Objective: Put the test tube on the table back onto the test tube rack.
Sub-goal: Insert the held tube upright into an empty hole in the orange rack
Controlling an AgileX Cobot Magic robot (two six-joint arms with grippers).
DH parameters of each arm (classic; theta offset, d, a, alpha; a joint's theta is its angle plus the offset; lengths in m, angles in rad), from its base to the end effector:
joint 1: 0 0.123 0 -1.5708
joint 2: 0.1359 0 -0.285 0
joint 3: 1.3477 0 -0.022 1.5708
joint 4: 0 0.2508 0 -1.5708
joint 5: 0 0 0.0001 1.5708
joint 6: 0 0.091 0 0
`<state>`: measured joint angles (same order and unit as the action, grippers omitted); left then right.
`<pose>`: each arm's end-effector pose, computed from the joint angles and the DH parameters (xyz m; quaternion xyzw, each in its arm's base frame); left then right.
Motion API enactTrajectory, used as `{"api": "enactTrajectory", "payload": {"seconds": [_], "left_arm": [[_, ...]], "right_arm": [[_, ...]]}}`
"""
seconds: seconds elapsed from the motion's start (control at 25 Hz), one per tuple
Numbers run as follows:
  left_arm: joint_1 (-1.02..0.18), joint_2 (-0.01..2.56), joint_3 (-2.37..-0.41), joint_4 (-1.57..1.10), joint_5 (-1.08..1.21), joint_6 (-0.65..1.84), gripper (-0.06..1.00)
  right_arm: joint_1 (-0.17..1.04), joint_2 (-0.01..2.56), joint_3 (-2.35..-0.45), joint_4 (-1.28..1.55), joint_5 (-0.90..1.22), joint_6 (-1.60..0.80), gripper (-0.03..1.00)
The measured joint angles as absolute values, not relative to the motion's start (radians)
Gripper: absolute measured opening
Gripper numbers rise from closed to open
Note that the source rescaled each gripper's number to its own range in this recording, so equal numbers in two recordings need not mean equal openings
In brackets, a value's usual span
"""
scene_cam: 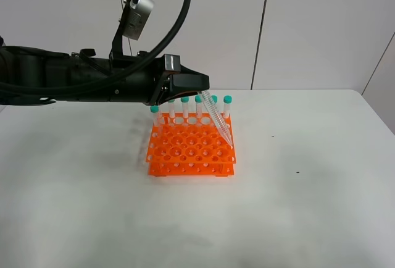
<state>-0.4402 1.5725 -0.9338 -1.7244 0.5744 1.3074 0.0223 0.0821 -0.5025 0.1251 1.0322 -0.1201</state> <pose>0.2806 -0.1863 0.2591 0.1460 0.8144 -0.4324 0.3584 0.0084 0.0099 0.2806 -0.0605 0.8625 0.0381 0.5010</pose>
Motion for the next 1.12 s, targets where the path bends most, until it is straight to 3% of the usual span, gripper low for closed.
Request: {"api": "enactTrajectory", "payload": {"seconds": [0.52,0.8,1.12], "left_arm": [[-0.44,1.565,-0.934,-1.724,0.576,1.307,0.0],[-0.44,1.437,-0.934,-1.672,0.564,1.243,0.0],[-0.442,1.218,-0.934,-1.262,0.462,1.019,0.0]], "right_arm": [[0.022,0.009,-0.501,0.046,1.027,-0.021,1.0],[0.022,0.01,-0.501,0.047,1.027,-0.02,1.0],[0.022,0.01,-0.501,0.047,1.027,-0.02,1.0]]}}
